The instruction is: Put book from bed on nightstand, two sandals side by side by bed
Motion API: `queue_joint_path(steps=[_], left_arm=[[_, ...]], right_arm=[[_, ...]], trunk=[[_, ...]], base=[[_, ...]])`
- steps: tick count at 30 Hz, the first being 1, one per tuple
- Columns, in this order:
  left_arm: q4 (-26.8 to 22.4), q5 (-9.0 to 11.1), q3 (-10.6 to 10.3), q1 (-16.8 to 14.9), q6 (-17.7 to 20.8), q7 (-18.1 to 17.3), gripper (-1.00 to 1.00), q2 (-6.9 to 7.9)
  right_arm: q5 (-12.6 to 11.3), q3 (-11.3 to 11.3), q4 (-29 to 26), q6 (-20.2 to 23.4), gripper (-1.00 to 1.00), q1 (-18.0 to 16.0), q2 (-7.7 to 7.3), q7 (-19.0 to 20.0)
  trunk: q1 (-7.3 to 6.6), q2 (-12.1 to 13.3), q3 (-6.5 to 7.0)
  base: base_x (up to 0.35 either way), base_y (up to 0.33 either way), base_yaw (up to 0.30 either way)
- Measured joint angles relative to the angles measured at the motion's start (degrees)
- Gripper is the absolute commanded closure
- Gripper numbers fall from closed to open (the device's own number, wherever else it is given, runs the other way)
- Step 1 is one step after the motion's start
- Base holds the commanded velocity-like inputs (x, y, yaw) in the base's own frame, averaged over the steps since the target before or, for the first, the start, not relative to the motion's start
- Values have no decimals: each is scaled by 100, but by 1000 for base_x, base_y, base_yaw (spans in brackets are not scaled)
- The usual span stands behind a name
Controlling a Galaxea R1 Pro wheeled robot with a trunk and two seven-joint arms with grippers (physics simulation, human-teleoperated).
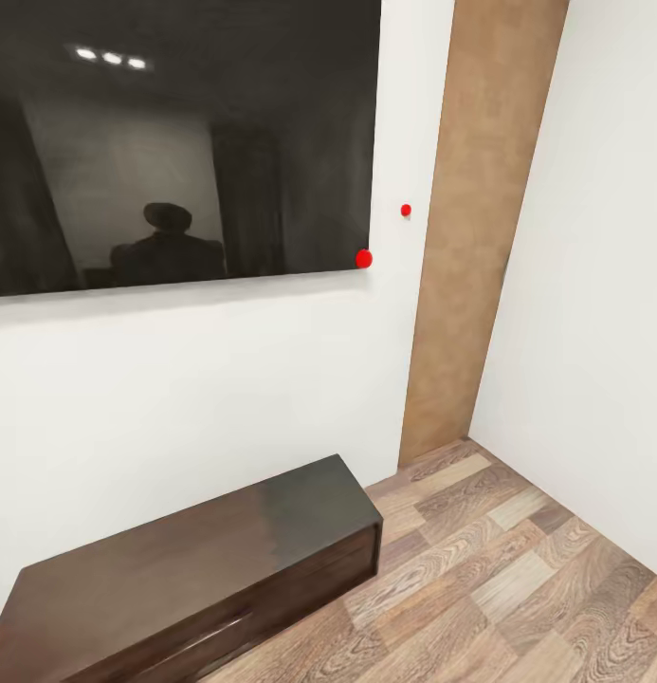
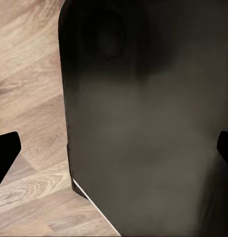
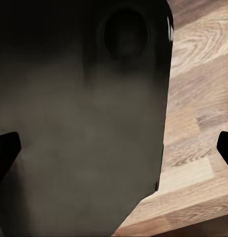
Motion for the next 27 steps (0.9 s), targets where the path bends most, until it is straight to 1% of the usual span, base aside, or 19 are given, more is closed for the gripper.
queue_joint_path(steps=[3, 6, 8, 16, 22, 27], left_arm=[[-42, 13, -17, -9, 56, -87, -100, -80], [-42, 13, -17, -9, 56, -180, -100, -81], [-50, 25, -7, -9, 63, -180, -100, -73], [-285, 26, -10, -10, 291, -174, -100, -53], [-339, 25, -16, -10, 476, -179, -100, -26], [-366, 31, -10, -10, 485, -180, -100, -41]], right_arm=[[30, 7, 0, -27, -100, -16, 79, 66], [30, 7, 0, -27, -100, -16, 79, 66], [27, 8, 0, -7, -100, -16, 81, 65], [-11, -29, 2, -24, -100, -16, 109, 24], [-27, -69, 4, -24, -100, -16, 94, -4], [-31, -102, 7, 1, -100, -16, 88, -12]], trunk=[[0, 1, 2], [0, 1, 2], [0, 1, 2], [1, 1, 2], [0, 1, 2], [0, 1, 2]], base=[[0, 0, 0], [0, 0, 0], [0, 0, 0], [0, 0, 0], [0, 0, 0], [0, 0, 0]])
